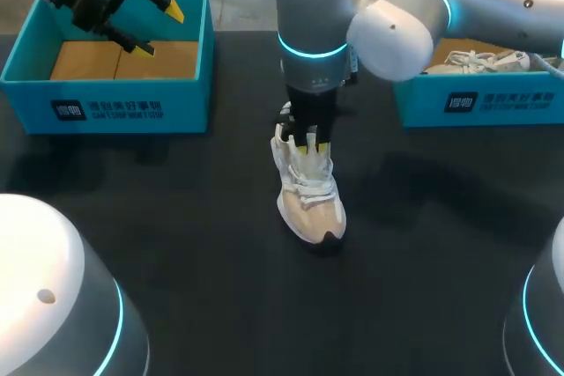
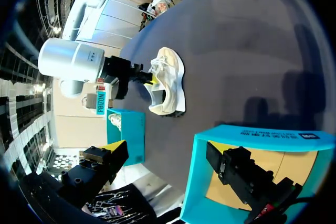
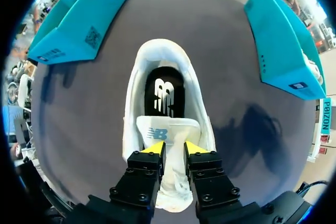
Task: Take the shoe out of the shoebox, open the shoe tongue, remove and reinsert the insole, then place the shoe into the shoebox
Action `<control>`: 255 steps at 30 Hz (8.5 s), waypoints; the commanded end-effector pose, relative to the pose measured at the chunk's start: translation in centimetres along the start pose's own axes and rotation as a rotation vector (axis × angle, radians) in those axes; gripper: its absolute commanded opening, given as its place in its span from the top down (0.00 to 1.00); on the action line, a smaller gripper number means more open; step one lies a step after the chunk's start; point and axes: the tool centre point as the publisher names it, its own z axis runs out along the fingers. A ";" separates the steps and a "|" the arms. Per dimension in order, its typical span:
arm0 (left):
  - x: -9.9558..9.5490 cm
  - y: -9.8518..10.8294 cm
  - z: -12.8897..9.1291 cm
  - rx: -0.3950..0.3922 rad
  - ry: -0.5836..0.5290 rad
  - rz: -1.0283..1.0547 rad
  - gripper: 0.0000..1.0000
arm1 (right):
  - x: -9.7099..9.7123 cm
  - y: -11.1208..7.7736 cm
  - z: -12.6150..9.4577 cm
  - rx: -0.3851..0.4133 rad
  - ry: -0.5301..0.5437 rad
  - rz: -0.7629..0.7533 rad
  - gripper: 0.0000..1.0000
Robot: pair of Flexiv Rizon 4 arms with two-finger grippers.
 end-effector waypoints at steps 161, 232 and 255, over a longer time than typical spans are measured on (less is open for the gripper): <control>0.0 0.0 0.0 0.000 0.003 0.000 0.00 | -2.8 13.2 -12.0 -0.059 -0.054 -1.499 1.00; 0.0 0.0 0.0 0.000 0.003 0.000 0.00 | -21.2 18.5 -18.8 -0.042 -0.276 -1.493 1.00; 0.0 0.0 0.0 0.000 0.003 0.000 0.00 | -22.8 19.6 -18.5 -0.054 -0.284 -1.467 1.00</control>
